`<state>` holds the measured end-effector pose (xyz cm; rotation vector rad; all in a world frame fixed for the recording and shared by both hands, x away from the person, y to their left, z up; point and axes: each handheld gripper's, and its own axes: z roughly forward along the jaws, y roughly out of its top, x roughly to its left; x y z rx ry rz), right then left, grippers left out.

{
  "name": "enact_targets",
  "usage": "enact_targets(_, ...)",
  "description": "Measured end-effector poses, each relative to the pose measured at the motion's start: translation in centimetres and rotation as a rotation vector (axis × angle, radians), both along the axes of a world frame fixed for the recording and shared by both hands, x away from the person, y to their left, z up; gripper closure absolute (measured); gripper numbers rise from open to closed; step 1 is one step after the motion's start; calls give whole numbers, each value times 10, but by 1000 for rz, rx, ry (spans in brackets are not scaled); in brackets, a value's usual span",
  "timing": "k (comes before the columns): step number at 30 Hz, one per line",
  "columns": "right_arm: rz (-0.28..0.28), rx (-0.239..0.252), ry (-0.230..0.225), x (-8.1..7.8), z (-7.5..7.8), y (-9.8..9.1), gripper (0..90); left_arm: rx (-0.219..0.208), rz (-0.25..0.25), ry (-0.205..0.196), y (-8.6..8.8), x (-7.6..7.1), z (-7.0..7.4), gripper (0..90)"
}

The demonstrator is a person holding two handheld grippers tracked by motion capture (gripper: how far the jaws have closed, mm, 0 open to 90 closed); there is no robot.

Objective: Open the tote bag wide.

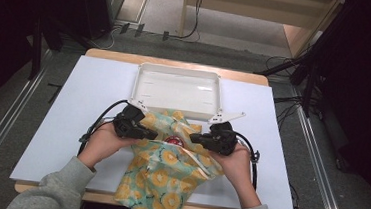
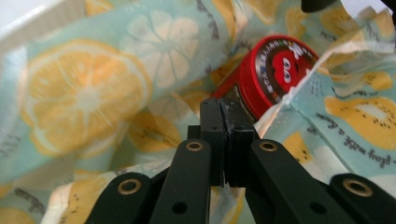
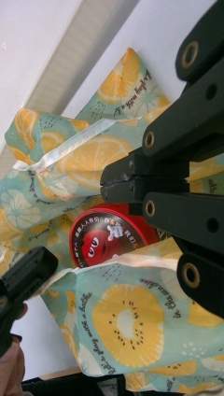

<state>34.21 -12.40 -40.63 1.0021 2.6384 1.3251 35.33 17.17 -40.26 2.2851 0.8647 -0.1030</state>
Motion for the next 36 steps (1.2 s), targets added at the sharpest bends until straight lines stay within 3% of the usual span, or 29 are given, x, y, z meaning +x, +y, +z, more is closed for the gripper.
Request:
enact_targets(4,-8,-2,8,-1,-3,-1,900,-15,0,12,4,-7,-2,894)
enact_targets(13,-11,-2,13,-4,-7,-2,900,-39,-4,0,12,-20,-5,894)
enact_targets(21,-12,-2,27,-6,-12,-2,900,-58,-26,-8,11,-42,-7,894)
enact_targets(29,-8,-2,29,-8,-15,-3,900,-117,-22,4,18,-60,-14,894)
enact_targets(36,2,-22,32,-9,-18,2,900,-98,-42,2,11,-74,-24,891)
